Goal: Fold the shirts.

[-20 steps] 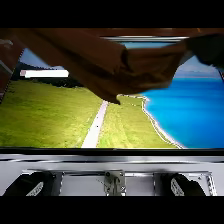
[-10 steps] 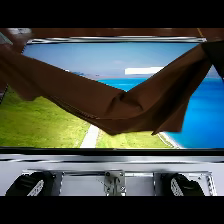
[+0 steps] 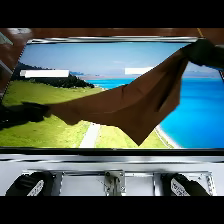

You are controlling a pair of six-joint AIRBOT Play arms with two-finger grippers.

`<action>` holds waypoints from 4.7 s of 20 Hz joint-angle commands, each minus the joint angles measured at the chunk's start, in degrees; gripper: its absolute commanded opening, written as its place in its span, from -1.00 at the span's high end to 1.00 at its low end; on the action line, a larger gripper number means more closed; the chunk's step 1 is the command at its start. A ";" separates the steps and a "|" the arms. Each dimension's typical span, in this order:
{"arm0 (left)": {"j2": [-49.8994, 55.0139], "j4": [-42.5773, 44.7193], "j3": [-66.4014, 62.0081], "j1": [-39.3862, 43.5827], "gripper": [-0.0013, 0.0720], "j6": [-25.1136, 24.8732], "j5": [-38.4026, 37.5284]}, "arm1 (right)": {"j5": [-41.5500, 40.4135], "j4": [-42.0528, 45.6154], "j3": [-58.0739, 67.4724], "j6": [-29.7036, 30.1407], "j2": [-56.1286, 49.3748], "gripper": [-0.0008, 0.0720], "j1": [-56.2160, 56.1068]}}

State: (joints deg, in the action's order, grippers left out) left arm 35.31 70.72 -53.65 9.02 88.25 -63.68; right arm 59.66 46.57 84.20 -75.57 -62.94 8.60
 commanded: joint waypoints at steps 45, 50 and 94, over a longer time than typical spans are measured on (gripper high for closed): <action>6.62 -11.02 15.32 -0.07 0.85 -2.27 11.41 | 3.54 -7.93 -40.33 9.73 -8.41 0.77 -3.80; 1.73 4.44 -14.01 -0.09 0.85 -1.79 9.75 | 4.74 -7.82 -15.26 12.83 11.30 0.77 4.59; 57.79 -0.81 -28.09 -3.26 -0.68 8.94 -3.34 | 2.67 16.50 8.83 -14.36 -37.05 -0.73 -3.02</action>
State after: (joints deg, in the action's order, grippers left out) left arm 89.52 77.14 -81.71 6.02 95.20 -62.87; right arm 60.40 65.87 92.68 -87.79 -98.00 6.35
